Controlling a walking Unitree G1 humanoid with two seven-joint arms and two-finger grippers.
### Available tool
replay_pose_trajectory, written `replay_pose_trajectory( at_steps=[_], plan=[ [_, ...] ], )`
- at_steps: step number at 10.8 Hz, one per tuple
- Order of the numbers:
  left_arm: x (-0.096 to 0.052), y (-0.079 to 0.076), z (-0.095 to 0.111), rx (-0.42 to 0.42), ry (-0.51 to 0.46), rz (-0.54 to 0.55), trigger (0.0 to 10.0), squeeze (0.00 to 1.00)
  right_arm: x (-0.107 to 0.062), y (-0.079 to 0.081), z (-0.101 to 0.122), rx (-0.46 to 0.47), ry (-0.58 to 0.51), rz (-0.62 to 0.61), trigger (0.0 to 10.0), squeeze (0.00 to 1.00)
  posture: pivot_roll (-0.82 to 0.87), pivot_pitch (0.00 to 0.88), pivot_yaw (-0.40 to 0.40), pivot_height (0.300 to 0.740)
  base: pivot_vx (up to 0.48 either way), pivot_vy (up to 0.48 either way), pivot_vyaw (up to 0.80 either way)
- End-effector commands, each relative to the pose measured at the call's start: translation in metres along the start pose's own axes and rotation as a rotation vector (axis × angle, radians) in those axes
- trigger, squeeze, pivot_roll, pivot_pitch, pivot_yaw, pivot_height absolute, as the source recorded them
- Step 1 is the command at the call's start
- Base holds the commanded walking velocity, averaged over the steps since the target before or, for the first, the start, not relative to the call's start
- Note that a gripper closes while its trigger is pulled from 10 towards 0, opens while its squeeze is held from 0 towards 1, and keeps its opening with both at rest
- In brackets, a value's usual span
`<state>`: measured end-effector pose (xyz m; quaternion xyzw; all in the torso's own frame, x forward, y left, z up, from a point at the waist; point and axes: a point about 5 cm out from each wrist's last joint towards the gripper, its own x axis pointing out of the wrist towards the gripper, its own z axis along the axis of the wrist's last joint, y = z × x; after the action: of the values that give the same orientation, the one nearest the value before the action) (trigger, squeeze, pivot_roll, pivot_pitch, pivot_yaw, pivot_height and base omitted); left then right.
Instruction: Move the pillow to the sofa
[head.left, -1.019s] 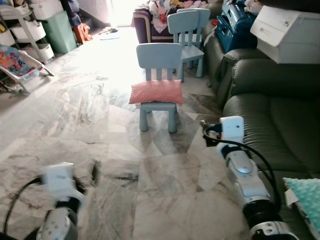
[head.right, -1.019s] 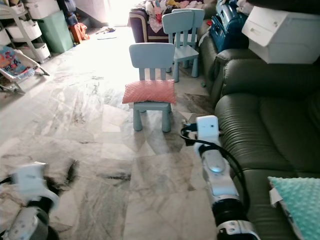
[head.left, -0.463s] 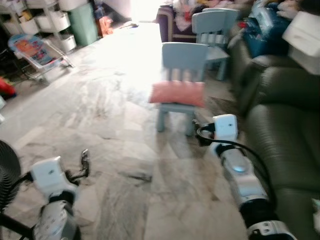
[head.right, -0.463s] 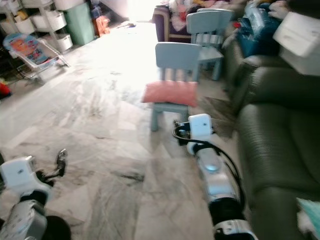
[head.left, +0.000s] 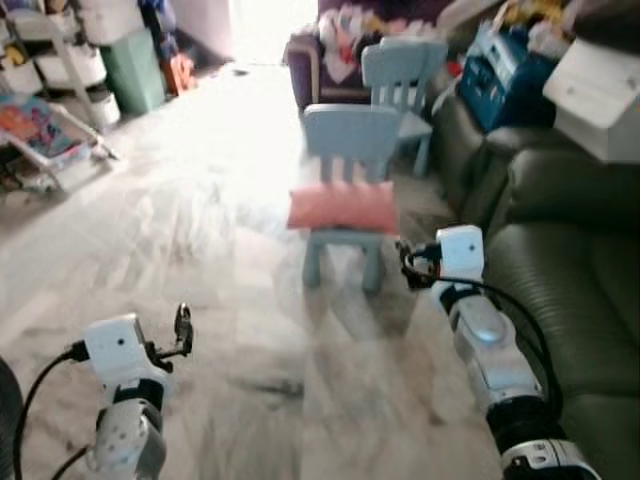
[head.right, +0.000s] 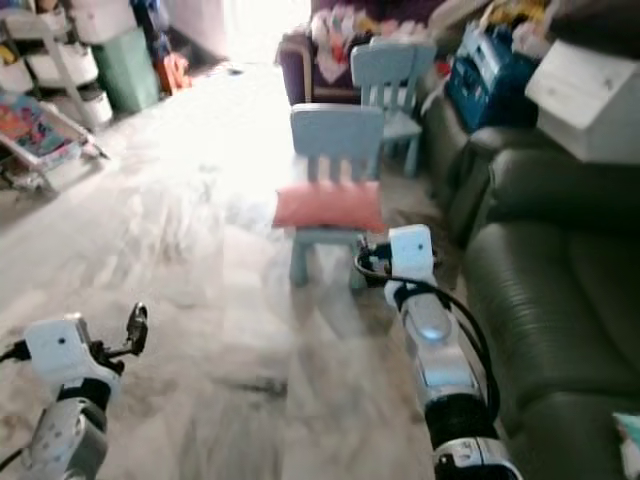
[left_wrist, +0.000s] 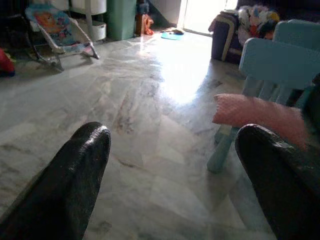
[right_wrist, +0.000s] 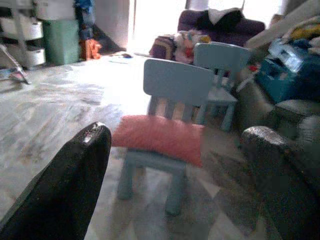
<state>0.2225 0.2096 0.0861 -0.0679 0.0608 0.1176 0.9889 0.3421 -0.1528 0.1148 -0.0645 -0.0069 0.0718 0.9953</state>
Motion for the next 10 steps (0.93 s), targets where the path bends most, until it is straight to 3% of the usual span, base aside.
replay_pose_trajectory(
  at_steps=[1, 9, 10],
  plan=[
    [-0.002, 0.004, -0.001, -0.006, 0.0, 0.008, 10.0, 0.0, 0.001, 0.007, 0.003, 0.004, -0.009, 0.024, 10.0, 0.0, -0.16, 0.006, 0.037, 0.74, 0.352, 0.0, 0.0],
    [0.004, 0.002, -0.004, -0.009, 0.042, -0.036, 10.0, 0.0, -0.001, 0.007, 0.001, 0.018, -0.004, 0.003, 10.0, 0.0, -0.16, 0.012, 0.047, 0.74, 0.472, 0.0, 0.0],
    [0.009, -0.003, -0.009, 0.018, 0.101, -0.15, 10.0, 0.0, 0.0, 0.007, 0.0, 0.024, 0.003, 0.004, 10.0, 0.0, -0.15, 0.011, 0.046, 0.74, 0.472, 0.0, 0.0]
  ],
)
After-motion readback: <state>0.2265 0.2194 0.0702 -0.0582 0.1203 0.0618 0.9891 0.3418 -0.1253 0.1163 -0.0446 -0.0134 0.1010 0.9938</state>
